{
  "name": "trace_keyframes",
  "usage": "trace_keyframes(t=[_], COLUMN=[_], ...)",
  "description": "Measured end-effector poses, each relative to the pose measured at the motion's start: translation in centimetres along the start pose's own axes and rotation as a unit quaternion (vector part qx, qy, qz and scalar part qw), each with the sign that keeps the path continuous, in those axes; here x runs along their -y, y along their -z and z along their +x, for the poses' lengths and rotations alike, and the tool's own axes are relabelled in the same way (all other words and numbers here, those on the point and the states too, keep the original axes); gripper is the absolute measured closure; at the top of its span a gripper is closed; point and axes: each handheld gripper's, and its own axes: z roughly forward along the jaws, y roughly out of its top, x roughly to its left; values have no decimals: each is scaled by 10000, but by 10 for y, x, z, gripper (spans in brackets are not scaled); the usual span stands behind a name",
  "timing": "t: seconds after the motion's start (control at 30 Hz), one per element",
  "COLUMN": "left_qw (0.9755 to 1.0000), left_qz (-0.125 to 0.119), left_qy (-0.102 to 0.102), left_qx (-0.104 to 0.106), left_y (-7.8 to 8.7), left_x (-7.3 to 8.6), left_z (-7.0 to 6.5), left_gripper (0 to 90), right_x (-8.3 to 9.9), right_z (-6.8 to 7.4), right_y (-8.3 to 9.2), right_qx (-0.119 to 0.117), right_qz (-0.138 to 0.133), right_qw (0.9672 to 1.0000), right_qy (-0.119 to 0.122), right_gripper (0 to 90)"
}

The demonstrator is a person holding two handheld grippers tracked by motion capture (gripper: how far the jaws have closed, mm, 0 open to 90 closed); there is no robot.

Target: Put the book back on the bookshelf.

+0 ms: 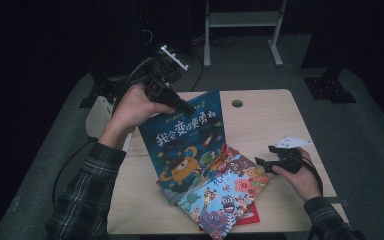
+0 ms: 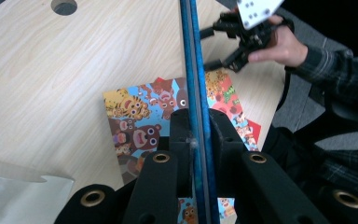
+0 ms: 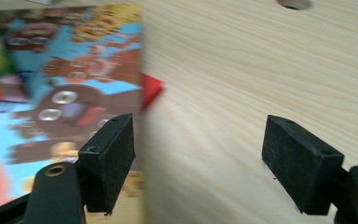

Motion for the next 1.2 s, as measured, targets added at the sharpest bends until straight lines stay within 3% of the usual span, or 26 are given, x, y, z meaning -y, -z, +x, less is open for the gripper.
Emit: trace_keyframes(t=[0.2,0.3,0.43,0.6,0.7,0.83,1.2], left_qw=[9997,9989,9980,9979,9981,9978,9966], left_qz=[147,190,173,61,-26,-110,-297], left_qy=[-170,-333,-379,-341,-287,-245,-113], left_qx=[-90,-286,-471,-543,-546,-602,-755], left_y=[1,2,4,10,15,23,44], left_x=[-7,-11,-11,-10,-8,-4,15], left_z=[-9,-17,-20,-17,-16,-15,-7], left_gripper=[824,825,825,825,825,825,826], right_x=[3,6,10,15,19,20,19], right_z=[-15,-23,-31,-40,-44,-47,-47], right_y=[-6,-11,-17,-23,-27,-27,-27], right_qx=[270,477,642,815,846,808,842], right_qz=[53,119,190,305,501,560,582], right_qw=[9995,9986,9972,9955,9942,9933,9928], right_qy=[-154,-210,-331,-387,-444,-600,-619], right_gripper=[242,241,231,208,171,135,120])
